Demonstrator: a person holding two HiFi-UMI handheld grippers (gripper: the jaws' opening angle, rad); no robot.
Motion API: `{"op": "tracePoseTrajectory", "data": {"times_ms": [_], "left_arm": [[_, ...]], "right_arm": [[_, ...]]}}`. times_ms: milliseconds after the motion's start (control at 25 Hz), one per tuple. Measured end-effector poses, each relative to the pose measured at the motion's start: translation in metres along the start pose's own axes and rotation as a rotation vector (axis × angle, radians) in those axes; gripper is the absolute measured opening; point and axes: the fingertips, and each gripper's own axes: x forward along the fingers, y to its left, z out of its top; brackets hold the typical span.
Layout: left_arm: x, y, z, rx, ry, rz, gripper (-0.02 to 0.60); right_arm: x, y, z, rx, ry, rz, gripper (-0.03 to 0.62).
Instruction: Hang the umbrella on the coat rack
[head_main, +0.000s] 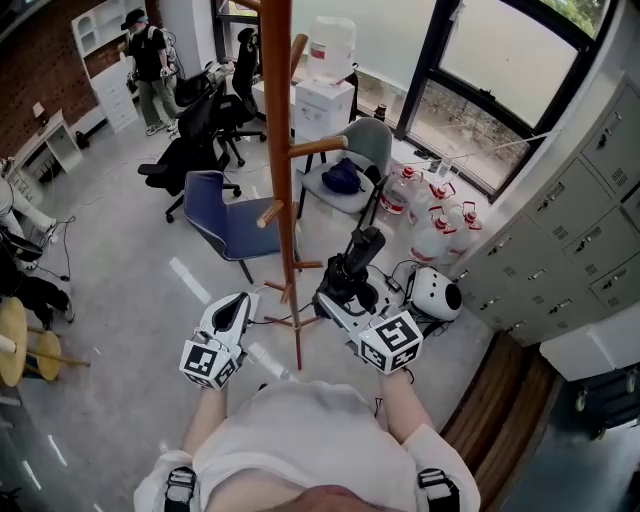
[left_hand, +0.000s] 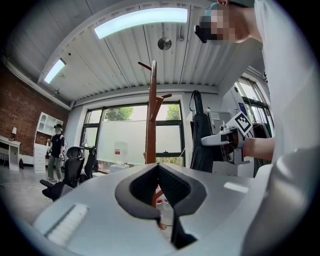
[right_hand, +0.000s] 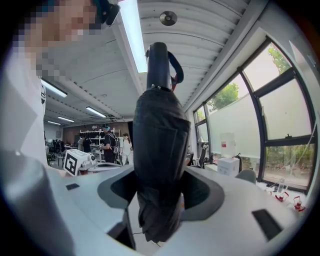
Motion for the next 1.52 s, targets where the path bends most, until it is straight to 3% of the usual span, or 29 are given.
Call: {"op": "tracePoseTrajectory", "data": {"times_ms": [400,720,920,1160,1520], "left_arm": [[-0.003,0.015,-0.007,-0.007,-0.005,-0.015,0.011],[-0.006,0.032,-0.011,-0.016,0.012,-0.008,0.011],[-0.007,0.038,-0.01,-0.021,0.013,-0.01,0.011],[-0.007,0.041,-0.012,-0.02,0.011,-0.009,0.011],[-0.006,0.05,-0.015,-0.017,0.02,0.009,0.011]], "right_arm": [[0.017,-0.001,0.035,-0.074,0.076,0.219,0.256],[0.02,-0.031,0.063,-0.04,0.091,0.41,0.256],[0.025,-0.033,0.07,-0.078,0.109,0.495,0.256],[0.033,-0.029,0.078,-0.09,0.101,0.563,0.256],[0.046,-0.047,0.089,-0.091,0.097,0.571,0.256]]}}
